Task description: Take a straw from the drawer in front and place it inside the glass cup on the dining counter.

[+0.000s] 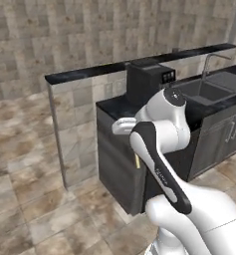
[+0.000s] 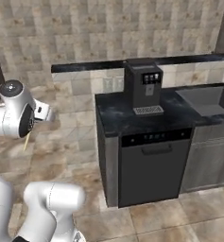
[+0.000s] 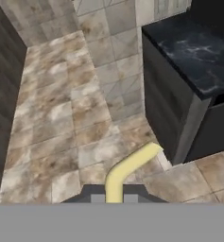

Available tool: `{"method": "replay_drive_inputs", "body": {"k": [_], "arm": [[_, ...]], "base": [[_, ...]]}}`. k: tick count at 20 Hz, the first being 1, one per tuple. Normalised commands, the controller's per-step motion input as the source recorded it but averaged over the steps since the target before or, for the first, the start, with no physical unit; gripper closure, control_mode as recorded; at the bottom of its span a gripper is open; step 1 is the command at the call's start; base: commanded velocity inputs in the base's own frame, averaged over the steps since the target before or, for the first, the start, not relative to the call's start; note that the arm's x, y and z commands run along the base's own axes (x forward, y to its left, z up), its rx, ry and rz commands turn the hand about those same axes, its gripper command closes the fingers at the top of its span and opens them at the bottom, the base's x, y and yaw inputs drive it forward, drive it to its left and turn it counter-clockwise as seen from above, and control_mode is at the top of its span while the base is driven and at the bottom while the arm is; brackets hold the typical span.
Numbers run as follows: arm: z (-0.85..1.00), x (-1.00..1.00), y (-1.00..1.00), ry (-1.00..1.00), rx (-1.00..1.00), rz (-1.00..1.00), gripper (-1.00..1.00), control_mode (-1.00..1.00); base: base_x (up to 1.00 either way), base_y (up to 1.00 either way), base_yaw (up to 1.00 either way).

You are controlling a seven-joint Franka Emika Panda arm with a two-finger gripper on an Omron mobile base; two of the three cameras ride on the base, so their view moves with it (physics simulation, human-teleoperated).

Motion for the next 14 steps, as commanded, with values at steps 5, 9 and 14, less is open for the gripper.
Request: {"method": "replay_drive_inputs", "body": {"k": [5, 9, 14], "arm": [[0.00, 0.00, 0.00, 0.00, 0.00, 0.00, 1.00, 1.00], [0.00, 0.00, 0.00, 0.00, 0.00, 0.00, 1.00, 1.00], [0.00, 0.00, 0.00, 0.00, 0.00, 0.00, 1.00, 1.00]], "base": [[0.32, 1.00, -0.39], [0.22, 1.00, -0.41], [0.13, 1.00, -0.39]]}}
